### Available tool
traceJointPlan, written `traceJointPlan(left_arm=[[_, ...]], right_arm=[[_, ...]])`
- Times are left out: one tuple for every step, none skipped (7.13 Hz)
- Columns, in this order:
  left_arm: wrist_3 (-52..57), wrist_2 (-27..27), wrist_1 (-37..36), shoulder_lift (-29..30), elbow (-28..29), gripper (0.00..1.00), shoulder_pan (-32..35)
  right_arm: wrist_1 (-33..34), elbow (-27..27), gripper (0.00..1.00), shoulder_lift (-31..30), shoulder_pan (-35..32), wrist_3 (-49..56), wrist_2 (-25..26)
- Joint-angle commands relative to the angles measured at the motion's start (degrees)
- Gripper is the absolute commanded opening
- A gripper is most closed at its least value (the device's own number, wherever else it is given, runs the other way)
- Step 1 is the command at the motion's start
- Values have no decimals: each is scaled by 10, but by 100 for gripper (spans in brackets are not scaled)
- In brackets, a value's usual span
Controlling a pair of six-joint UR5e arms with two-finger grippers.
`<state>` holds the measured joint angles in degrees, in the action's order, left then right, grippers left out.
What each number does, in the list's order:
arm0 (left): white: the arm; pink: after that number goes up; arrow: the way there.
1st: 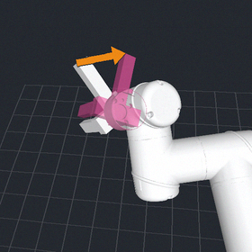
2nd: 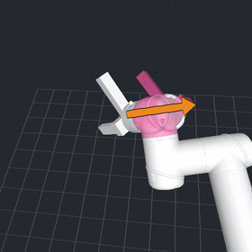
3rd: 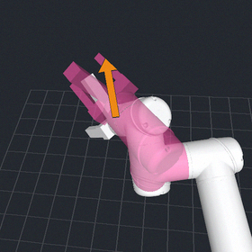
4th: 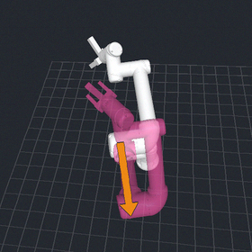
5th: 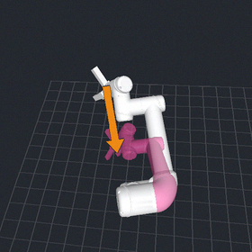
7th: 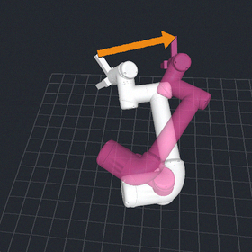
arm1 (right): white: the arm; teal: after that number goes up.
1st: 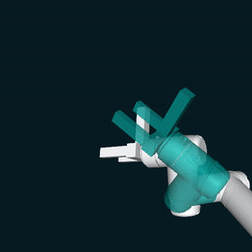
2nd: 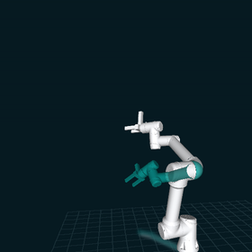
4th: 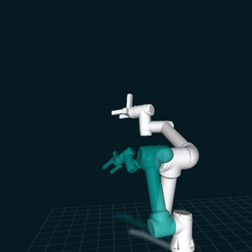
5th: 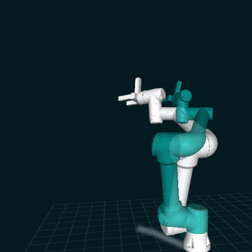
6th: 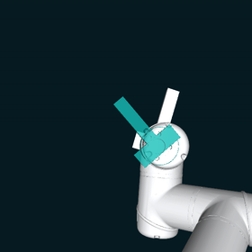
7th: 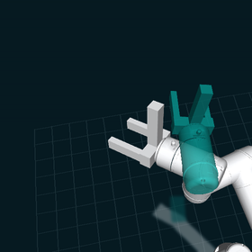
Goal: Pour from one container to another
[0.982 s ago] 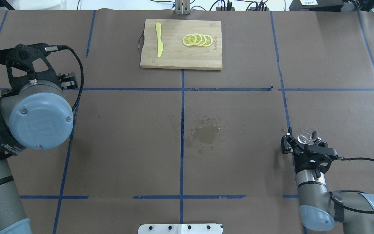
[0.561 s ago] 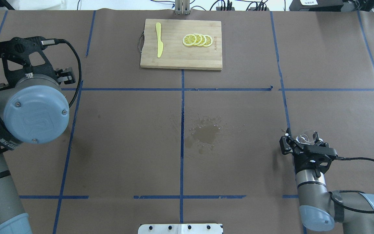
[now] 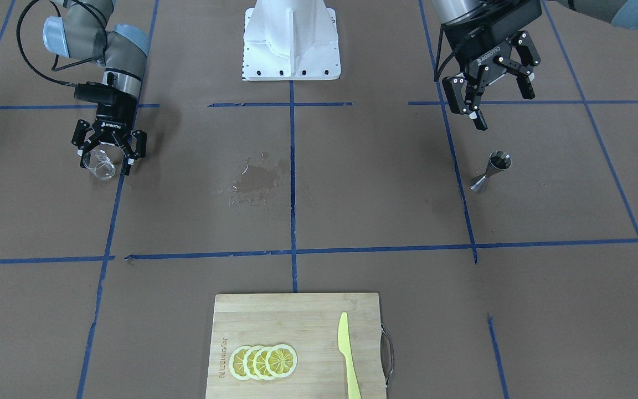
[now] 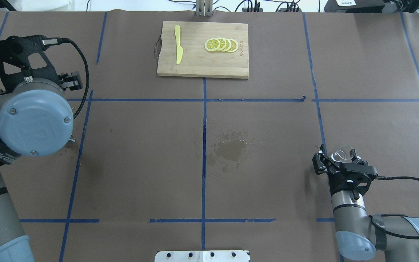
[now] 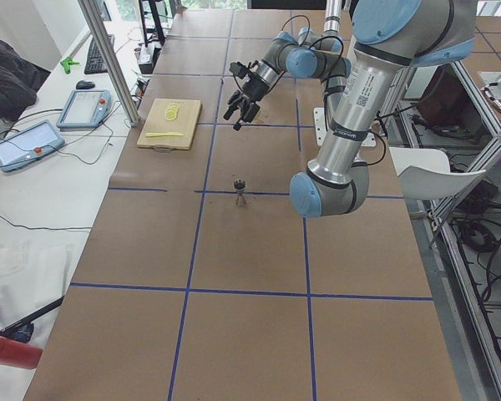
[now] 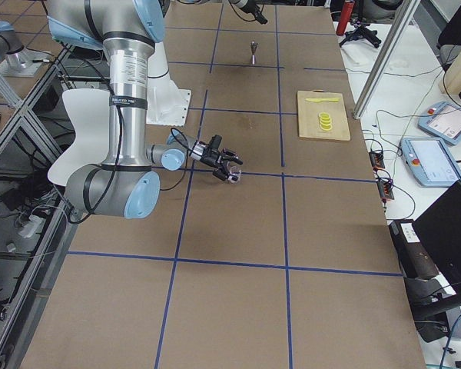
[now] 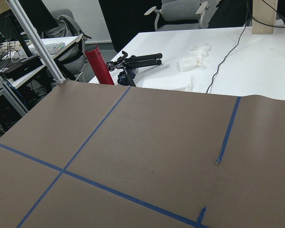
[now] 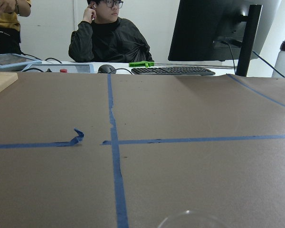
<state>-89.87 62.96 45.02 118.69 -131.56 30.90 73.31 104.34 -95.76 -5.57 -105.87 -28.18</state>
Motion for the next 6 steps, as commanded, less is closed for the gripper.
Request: traceJointPlan(left_arm=[[0,1,1,4,1,100,0],[0,1,1,5,2,100,-1],[0,1,1,5,2,100,-1],[0,1,1,4,4,100,-1],[0,1,1,4,4,100,-1],[0,1,2,6,1,100,-1]], right_arm=[[0,30,100,-29,3,1,-5],[0,31,100,-37,2,1,-4],[0,46,100,-40,3,2,-6],[1,79,100,-41,4,2,-8],[1,85,100,-43,4,3,-9],[1,104,100,-57,4,9,-12]])
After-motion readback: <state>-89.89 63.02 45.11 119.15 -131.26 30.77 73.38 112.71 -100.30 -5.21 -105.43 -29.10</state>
